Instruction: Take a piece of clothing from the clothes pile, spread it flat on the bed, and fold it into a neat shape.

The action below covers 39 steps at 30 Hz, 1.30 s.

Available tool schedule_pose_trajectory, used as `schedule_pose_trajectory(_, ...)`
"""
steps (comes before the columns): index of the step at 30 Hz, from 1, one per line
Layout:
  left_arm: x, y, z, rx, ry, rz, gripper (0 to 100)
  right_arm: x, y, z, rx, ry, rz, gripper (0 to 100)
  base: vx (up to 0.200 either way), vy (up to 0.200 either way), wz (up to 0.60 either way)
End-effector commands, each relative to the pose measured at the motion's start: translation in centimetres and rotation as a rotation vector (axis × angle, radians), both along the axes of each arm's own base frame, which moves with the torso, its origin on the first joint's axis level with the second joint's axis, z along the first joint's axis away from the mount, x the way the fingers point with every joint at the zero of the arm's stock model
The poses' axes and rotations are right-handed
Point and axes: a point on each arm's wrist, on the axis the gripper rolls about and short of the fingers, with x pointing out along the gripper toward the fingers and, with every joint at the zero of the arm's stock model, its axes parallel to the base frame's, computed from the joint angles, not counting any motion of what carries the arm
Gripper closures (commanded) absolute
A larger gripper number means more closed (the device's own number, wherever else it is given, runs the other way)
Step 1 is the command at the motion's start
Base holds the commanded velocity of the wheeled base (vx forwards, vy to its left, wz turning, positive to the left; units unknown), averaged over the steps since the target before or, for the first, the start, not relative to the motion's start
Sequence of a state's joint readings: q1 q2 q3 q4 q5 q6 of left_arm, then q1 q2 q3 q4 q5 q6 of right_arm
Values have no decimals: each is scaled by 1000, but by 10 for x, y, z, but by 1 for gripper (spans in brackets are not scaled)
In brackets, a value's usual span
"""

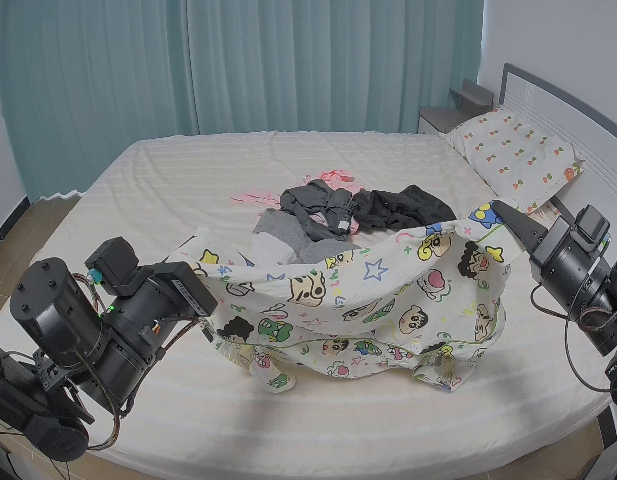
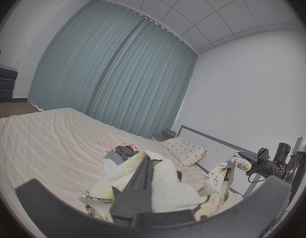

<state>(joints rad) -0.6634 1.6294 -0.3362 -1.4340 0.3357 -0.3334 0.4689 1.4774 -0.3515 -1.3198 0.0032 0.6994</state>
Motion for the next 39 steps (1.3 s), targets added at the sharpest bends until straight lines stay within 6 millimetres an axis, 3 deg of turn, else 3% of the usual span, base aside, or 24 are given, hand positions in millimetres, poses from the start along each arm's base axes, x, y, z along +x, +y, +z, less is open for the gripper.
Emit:
schedule_pose_trajectory(1, -1, 1, 1, -3, -2, 1, 100, 0, 0, 0, 1, -1, 0, 100, 0, 200, 0)
schedule_pose_trajectory(18, -2, 2, 1, -1, -3, 9, 100, 0, 0, 0, 1, -4, -1, 100, 0, 200, 0)
schedule_pose_trajectory(27, -10, 9, 11, -14, -39, 33, 100, -9, 4, 2, 4, -15, 32, 100, 0, 200, 0)
schedule_pose_trajectory(39, -13, 13, 2, 42, -18, 44, 100, -11, 6, 1, -8, -20, 41, 100, 0, 200, 0)
